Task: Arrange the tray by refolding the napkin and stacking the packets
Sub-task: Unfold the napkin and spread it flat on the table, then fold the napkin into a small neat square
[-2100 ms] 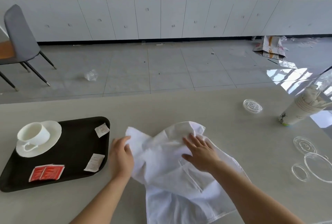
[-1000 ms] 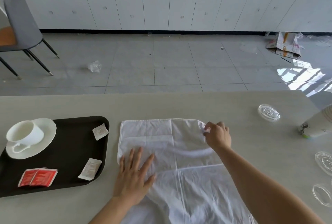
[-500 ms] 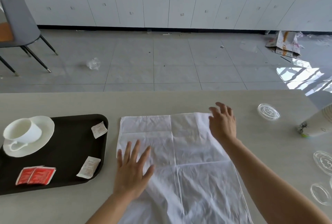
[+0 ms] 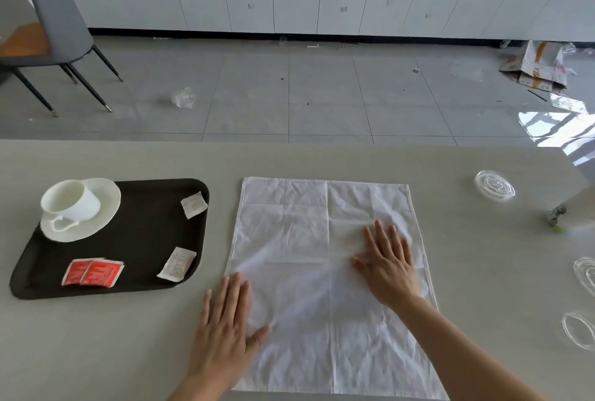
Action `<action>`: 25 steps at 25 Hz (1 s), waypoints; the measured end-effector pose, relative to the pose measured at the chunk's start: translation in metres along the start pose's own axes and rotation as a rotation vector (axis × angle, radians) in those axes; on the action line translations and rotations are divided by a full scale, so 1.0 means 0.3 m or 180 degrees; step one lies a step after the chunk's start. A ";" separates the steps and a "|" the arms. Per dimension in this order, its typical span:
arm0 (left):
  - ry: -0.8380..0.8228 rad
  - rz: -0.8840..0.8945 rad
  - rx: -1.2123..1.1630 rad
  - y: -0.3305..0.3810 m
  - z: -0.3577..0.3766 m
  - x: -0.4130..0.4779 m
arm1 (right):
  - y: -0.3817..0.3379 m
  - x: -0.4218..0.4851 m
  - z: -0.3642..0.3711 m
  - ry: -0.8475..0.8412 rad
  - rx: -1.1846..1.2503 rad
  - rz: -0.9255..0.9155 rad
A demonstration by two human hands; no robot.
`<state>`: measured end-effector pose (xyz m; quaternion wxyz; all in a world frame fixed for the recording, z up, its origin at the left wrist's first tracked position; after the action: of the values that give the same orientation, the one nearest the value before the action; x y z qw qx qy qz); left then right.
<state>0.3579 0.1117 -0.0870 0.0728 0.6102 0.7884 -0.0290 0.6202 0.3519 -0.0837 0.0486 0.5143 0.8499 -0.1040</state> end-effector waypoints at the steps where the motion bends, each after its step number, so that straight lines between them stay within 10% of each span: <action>1: -0.0007 -0.0033 0.0009 -0.010 0.007 -0.010 | -0.013 -0.020 -0.001 0.0075 -0.0001 -0.0100; 15: 0.0082 -0.0545 -0.0459 -0.026 -0.017 -0.061 | -0.040 -0.290 0.054 0.0346 0.0104 -0.0505; 25: 0.0275 0.0673 -0.0910 -0.146 -0.029 -0.300 | 0.171 -0.650 0.071 0.0606 0.0413 0.0202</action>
<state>0.3369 0.0155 -0.0667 0.1274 0.6738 0.7182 0.1175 0.7559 0.2017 -0.0741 -0.0625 0.5506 0.8254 -0.1079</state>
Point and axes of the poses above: each hand's wrist, its own x-axis towards the middle knuckle, its own z-axis out of the palm, y = z × x, the point moved 1 cm from there along x, towards the middle knuckle
